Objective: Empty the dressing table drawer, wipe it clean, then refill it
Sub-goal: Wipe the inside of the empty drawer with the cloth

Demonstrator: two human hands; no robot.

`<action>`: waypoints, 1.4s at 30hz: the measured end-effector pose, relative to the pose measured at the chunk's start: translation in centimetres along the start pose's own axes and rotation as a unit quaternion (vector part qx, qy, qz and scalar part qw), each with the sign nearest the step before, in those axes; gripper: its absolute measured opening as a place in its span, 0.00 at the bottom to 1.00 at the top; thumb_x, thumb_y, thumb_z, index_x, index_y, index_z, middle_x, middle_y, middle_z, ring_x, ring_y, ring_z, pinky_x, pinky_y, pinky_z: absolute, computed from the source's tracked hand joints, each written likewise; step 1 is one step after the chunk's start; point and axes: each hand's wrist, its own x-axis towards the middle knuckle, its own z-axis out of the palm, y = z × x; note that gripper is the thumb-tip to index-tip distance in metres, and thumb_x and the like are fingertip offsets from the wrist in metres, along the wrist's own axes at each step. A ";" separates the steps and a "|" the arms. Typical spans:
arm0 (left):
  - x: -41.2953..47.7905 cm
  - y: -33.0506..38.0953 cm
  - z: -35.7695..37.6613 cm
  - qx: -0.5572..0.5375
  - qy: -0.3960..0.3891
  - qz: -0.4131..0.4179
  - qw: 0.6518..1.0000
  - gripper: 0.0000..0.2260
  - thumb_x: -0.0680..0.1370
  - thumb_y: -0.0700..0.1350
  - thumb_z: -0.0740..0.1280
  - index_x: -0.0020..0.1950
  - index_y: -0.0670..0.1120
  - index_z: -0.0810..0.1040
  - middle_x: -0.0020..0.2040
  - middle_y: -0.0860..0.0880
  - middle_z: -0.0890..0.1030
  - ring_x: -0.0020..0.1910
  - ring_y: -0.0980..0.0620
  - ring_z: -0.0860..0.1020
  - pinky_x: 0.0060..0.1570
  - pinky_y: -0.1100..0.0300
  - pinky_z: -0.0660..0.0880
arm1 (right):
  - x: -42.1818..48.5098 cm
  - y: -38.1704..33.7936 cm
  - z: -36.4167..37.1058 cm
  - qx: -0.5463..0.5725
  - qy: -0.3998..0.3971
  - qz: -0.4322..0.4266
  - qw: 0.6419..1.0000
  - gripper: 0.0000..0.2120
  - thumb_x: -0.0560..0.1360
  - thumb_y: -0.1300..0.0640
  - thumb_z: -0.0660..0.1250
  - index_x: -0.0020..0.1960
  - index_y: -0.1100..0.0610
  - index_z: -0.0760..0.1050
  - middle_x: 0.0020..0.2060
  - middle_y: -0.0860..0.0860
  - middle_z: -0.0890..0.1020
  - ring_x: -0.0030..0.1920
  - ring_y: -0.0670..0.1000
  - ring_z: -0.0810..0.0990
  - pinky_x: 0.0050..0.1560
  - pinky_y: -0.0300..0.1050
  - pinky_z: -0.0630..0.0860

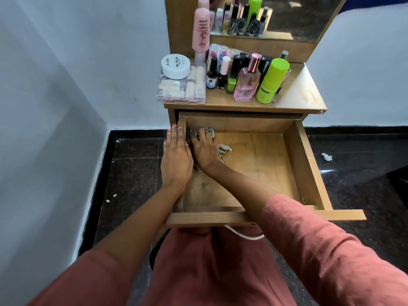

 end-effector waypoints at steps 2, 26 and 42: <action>0.0 0.0 0.0 0.001 0.000 0.000 1.000 0.21 0.82 0.42 0.48 0.76 0.42 0.50 0.77 0.46 0.50 0.76 0.50 0.48 0.75 0.57 0.46 | 0.0 0.4 -0.2 -0.009 0.001 -0.015 1.000 0.21 0.79 0.57 0.54 0.71 0.57 0.58 0.68 0.60 0.62 0.67 0.59 0.64 0.65 0.54 0.64; -0.1 0.0 0.0 0.001 -0.003 0.008 1.000 0.22 0.82 0.41 0.49 0.75 0.41 0.50 0.77 0.44 0.50 0.76 0.49 0.48 0.75 0.56 0.46 | -0.7 3.6 -0.6 0.096 -0.100 -0.116 0.984 0.24 0.80 0.54 0.55 0.74 0.51 0.56 0.74 0.57 0.56 0.74 0.58 0.54 0.74 0.56 0.53; -0.1 -0.1 0.2 0.004 0.003 0.007 1.000 0.21 0.82 0.42 0.48 0.75 0.41 0.51 0.77 0.45 0.50 0.76 0.50 0.49 0.76 0.57 0.47 | -7.0 4.0 -1.0 0.156 -0.272 -0.407 0.858 0.17 0.70 0.71 0.60 0.57 0.65 0.78 0.61 0.66 0.72 0.63 0.64 0.70 0.64 0.42 0.61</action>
